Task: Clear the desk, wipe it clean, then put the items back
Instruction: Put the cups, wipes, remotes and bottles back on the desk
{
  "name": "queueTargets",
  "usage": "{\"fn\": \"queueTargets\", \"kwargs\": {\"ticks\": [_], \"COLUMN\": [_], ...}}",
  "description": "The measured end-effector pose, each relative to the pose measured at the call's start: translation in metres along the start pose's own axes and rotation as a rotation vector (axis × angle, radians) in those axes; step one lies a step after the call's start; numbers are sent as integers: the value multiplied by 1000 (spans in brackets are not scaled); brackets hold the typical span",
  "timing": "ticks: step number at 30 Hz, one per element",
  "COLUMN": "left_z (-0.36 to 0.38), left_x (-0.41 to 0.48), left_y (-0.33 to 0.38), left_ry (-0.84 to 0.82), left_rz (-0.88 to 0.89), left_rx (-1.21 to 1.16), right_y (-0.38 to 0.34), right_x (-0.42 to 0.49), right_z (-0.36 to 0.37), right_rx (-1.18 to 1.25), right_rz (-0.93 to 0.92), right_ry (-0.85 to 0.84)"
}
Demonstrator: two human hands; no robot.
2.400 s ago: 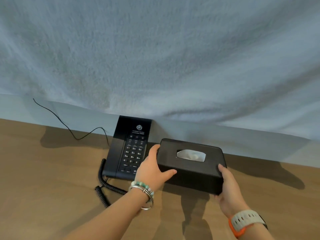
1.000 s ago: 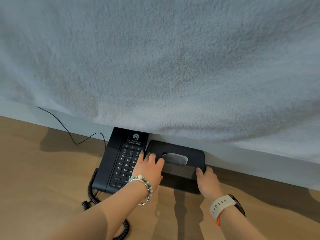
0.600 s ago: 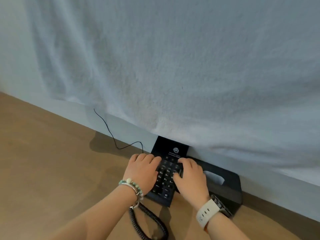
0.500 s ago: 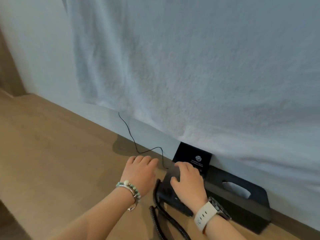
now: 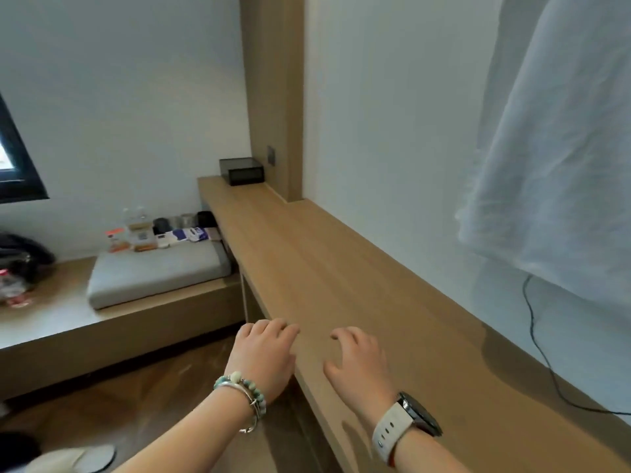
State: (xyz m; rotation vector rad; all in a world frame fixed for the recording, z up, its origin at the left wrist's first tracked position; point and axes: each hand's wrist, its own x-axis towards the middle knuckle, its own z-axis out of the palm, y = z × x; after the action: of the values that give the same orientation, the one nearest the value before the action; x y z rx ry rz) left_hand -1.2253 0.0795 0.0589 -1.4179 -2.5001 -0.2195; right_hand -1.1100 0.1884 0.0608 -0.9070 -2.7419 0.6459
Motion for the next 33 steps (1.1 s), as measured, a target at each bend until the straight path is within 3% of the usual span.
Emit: {"fn": "queueTargets", "kwargs": {"ticks": [3,9,22,33], "left_z": [1,34,88,132], "left_x": [2,26,158,241], "left_y": [-57,-149,-338,-539], "left_ry": [-86,-64,-134,-190], "left_rz": [-110,-251,-517,-632], "left_rx": [-50,-54,-32,-33], "right_y": [-43,-94,-196,-325], "right_x": [38,122,352,533], "right_z": [29,77,169,268], "right_rx": [6,14,4,-46], "right_rz": [-75,-177,-350,-394], "right_ry": [-68,-151,-300,-397]}}
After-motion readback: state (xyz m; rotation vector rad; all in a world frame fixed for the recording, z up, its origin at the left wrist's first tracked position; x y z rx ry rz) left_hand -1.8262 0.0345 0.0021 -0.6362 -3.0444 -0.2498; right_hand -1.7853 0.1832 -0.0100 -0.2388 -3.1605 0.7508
